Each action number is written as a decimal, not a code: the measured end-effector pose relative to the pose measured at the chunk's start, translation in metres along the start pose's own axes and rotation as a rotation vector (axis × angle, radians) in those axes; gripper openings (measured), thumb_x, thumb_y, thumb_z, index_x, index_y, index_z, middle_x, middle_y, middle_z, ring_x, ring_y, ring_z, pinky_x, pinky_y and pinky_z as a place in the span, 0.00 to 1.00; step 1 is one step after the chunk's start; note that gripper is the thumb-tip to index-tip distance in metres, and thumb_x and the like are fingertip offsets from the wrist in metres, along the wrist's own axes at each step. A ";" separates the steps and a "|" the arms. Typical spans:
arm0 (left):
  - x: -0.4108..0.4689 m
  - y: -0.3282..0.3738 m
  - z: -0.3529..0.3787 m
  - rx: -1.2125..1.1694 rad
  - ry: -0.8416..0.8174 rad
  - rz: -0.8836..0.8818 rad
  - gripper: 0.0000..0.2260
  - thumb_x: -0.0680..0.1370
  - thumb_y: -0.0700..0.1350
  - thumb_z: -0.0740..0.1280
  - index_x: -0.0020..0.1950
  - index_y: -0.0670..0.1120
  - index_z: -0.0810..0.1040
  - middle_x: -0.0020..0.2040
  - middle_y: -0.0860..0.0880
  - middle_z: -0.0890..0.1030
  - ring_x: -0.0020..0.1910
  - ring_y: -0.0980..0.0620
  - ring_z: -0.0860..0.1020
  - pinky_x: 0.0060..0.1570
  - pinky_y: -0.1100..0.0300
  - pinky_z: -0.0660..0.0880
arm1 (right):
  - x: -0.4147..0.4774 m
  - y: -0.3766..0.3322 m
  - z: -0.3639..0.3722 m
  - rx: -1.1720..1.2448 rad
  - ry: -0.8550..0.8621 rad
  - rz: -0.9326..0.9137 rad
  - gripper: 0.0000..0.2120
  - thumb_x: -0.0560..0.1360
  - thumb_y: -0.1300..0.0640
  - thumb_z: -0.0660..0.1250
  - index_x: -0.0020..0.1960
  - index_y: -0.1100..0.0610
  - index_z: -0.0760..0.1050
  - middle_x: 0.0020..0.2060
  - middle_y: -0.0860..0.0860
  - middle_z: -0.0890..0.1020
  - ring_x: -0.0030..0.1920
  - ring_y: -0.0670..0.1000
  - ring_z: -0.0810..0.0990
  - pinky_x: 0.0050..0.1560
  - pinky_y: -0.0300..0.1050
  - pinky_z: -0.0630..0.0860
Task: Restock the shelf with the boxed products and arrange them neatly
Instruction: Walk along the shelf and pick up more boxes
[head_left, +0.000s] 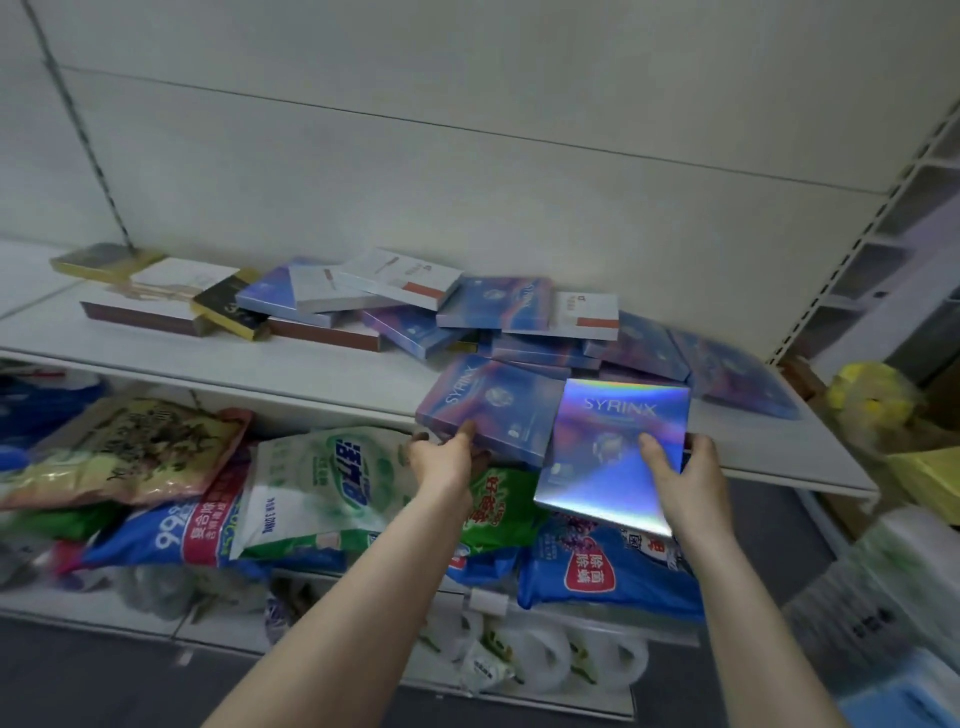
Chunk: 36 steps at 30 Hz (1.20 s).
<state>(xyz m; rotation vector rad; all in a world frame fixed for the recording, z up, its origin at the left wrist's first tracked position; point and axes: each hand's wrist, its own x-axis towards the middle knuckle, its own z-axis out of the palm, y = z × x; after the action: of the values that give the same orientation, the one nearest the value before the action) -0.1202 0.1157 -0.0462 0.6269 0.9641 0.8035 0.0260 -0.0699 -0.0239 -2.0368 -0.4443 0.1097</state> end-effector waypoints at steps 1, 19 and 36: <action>-0.001 0.001 0.001 -0.007 -0.011 -0.008 0.20 0.75 0.37 0.70 0.64 0.40 0.66 0.55 0.38 0.80 0.42 0.45 0.83 0.34 0.55 0.80 | -0.002 0.000 -0.002 0.017 -0.008 -0.020 0.15 0.78 0.47 0.66 0.56 0.57 0.70 0.46 0.51 0.79 0.50 0.59 0.78 0.48 0.51 0.73; -0.026 0.047 -0.249 0.279 0.210 0.428 0.09 0.82 0.47 0.60 0.58 0.44 0.74 0.51 0.43 0.79 0.43 0.51 0.78 0.42 0.56 0.77 | -0.109 -0.034 0.118 0.291 -0.314 -0.119 0.09 0.74 0.44 0.68 0.47 0.47 0.72 0.46 0.55 0.81 0.48 0.59 0.81 0.46 0.56 0.77; -0.021 0.224 -0.573 0.382 0.588 0.495 0.09 0.76 0.55 0.62 0.45 0.51 0.75 0.43 0.51 0.80 0.43 0.51 0.77 0.49 0.46 0.76 | -0.305 -0.187 0.420 0.199 -0.679 -0.253 0.08 0.77 0.48 0.66 0.52 0.50 0.71 0.42 0.45 0.79 0.44 0.51 0.78 0.47 0.51 0.74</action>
<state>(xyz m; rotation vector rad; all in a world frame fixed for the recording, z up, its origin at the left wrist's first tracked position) -0.7073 0.2885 -0.1168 1.0112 1.5503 1.2985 -0.4166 0.2502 -0.1006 -1.6913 -1.0608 0.6731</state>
